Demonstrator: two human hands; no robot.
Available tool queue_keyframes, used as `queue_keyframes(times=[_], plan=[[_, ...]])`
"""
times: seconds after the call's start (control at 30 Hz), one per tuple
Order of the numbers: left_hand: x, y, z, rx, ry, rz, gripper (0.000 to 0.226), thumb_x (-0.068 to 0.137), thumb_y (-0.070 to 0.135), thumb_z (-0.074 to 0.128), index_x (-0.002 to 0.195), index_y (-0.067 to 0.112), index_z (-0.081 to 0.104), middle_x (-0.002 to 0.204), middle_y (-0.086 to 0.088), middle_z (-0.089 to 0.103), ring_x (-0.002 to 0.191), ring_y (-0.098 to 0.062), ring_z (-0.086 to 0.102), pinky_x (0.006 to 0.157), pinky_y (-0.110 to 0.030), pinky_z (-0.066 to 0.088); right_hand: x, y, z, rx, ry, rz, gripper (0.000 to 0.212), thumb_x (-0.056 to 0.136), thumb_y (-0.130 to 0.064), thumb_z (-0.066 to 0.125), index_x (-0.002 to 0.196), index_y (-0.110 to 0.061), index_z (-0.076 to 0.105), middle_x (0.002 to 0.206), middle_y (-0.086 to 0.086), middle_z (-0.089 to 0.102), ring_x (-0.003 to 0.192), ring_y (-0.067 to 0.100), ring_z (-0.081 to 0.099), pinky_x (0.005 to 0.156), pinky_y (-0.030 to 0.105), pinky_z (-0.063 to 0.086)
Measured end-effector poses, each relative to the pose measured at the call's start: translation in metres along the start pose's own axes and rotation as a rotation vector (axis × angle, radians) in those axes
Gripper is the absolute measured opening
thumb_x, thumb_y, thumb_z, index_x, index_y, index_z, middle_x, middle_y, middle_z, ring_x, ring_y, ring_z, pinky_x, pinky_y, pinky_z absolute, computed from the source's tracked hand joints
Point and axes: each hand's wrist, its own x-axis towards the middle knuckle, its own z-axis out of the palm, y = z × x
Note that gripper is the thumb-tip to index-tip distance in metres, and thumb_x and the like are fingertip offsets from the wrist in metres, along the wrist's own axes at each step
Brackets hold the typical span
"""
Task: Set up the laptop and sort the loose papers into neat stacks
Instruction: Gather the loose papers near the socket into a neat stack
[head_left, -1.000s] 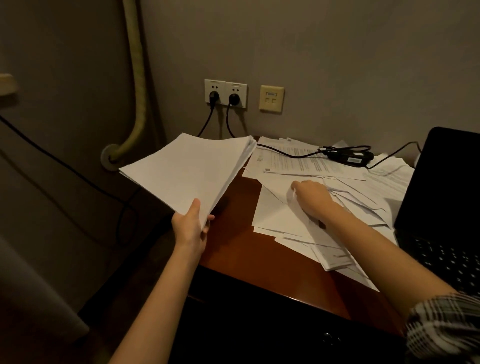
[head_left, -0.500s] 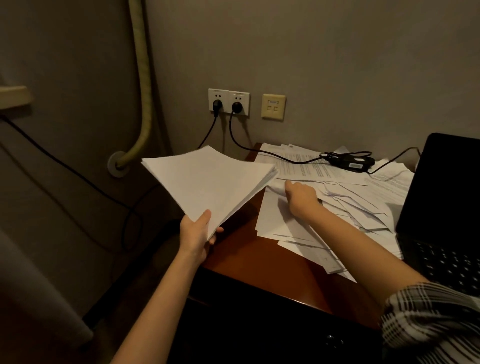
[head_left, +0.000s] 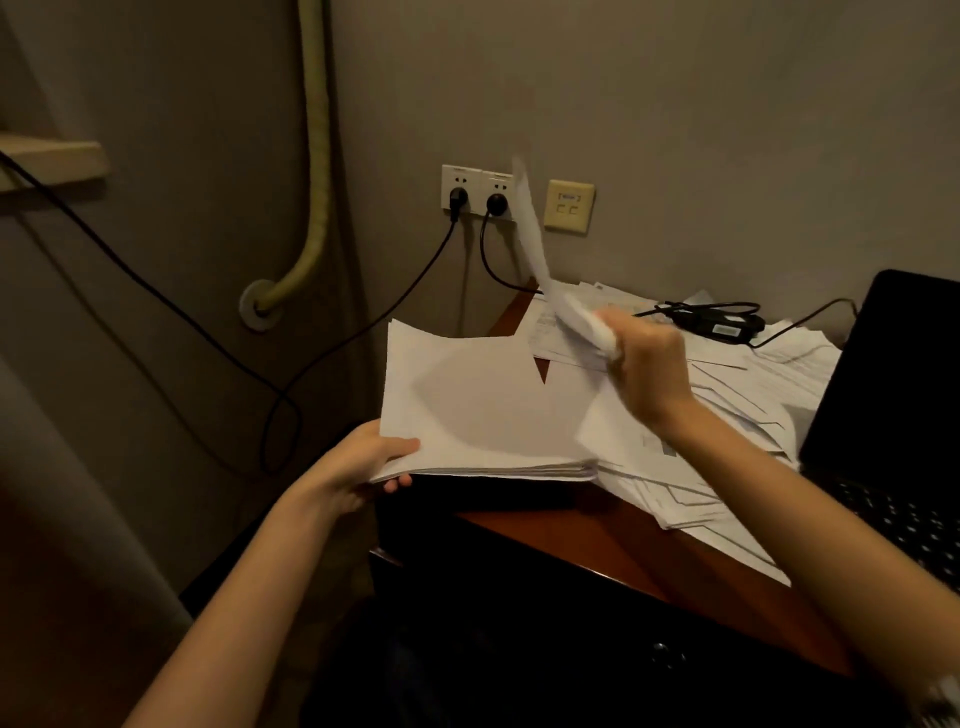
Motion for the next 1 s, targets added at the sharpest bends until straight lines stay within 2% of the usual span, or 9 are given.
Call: queue_keyframes(times=[0.1, 0.23, 0.33, 0.43, 0.53, 0.63, 0.77, 0.87, 1.0], plan=[[-0.008, -0.005, -0.01, -0.02, 0.007, -0.032, 0.032, 0.096, 0.006, 0.049, 0.127, -0.005, 0.047, 0.071, -0.009, 0.056, 0.033, -0.006, 0.045, 0.028, -0.014, 0.031, -0.028, -0.018, 0.009, 0.15, -0.099, -0.266, 0.024, 0.092, -0.004, 0.05, 0.099, -0.002, 0.072, 0.088, 0.01, 0.074, 0.074, 0.021, 0.071, 0.061, 0.028, 0.057], [-0.017, -0.013, -0.014, -0.211, 0.028, -0.054, 0.042, 0.102, 0.03, 0.036, 0.126, -0.002, 0.048, 0.079, -0.012, 0.06, 0.03, -0.01, 0.046, 0.026, -0.014, 0.03, -0.063, -0.028, 0.031, 0.332, -0.378, -0.243, 0.031, 0.084, -0.008, 0.049, 0.103, -0.008, 0.073, 0.103, 0.005, 0.073, 0.092, 0.019, 0.07, 0.069, 0.035, 0.059], [-0.024, -0.01, -0.013, -0.273, -0.006, -0.008, 0.053, 0.102, 0.047, 0.023, 0.105, 0.008, 0.058, 0.053, -0.005, 0.061, 0.031, -0.011, 0.049, 0.027, -0.014, 0.032, -0.079, -0.029, 0.04, 0.386, -0.534, -0.287, 0.024, 0.084, -0.009, 0.061, 0.105, -0.011, 0.073, 0.107, 0.005, 0.072, 0.097, 0.018, 0.069, 0.077, 0.035, 0.059], [-0.021, -0.004, -0.014, -0.158, 0.001, 0.033, 0.059, 0.098, 0.057, 0.022, 0.099, 0.013, 0.062, 0.049, -0.002, 0.06, 0.033, -0.011, 0.051, 0.029, -0.015, 0.032, -0.082, -0.034, 0.038, 0.451, -0.602, -0.274, 0.027, 0.087, -0.024, 0.061, 0.108, -0.011, 0.072, 0.11, 0.006, 0.071, 0.1, 0.017, 0.068, 0.086, 0.033, 0.056], [-0.014, -0.002, -0.017, -0.118, 0.019, 0.019, 0.044, 0.098, 0.049, 0.037, 0.104, 0.014, 0.063, 0.059, -0.002, 0.065, 0.042, -0.013, 0.055, 0.034, -0.017, 0.034, -0.075, -0.029, 0.033, 0.461, -0.681, -0.193, 0.033, 0.083, -0.029, 0.066, 0.113, -0.014, 0.07, 0.115, 0.004, 0.069, 0.105, 0.016, 0.066, 0.089, 0.036, 0.055], [-0.007, -0.002, -0.02, -0.085, 0.047, -0.048, 0.024, 0.094, 0.023, 0.049, 0.1, 0.003, 0.06, 0.08, -0.01, 0.062, 0.053, -0.014, 0.057, 0.039, -0.019, 0.037, -0.063, -0.027, 0.026, 0.441, -0.928, -0.107, 0.054, 0.08, -0.012, 0.071, 0.131, -0.022, 0.057, 0.137, -0.003, 0.054, 0.126, 0.012, 0.051, 0.105, 0.032, 0.043], [-0.002, -0.001, -0.015, -0.127, 0.081, 0.043, 0.018, 0.094, 0.005, 0.044, 0.106, 0.009, 0.056, 0.084, -0.006, 0.06, 0.047, -0.009, 0.056, 0.033, -0.017, 0.036, -0.041, 0.008, 0.028, 0.16, -1.198, -0.053, 0.076, 0.09, -0.003, 0.051, 0.152, -0.027, 0.014, 0.156, -0.013, 0.008, 0.143, 0.002, 0.003, 0.113, 0.017, 0.006], [0.0, 0.0, -0.008, -0.085, 0.062, 0.142, 0.027, 0.093, 0.002, 0.042, 0.103, 0.022, 0.057, 0.095, -0.002, 0.064, 0.067, -0.017, 0.059, 0.051, -0.026, 0.042, -0.023, 0.059, 0.046, -0.224, -1.037, 0.193, 0.058, 0.096, -0.012, 0.046, 0.15, -0.02, 0.024, 0.159, 0.002, 0.009, 0.145, 0.021, 0.016, 0.115, 0.033, 0.02], [0.004, 0.002, -0.001, 0.055, 0.06, 0.186, 0.031, 0.094, -0.002, 0.04, 0.113, 0.019, 0.052, 0.098, 0.005, 0.062, 0.084, -0.016, 0.058, 0.065, -0.024, 0.042, -0.009, 0.096, 0.072, -0.432, -1.126, 0.338, 0.051, 0.089, -0.006, 0.047, 0.14, -0.003, 0.041, 0.155, 0.014, 0.019, 0.14, 0.032, 0.023, 0.114, 0.04, 0.024]])
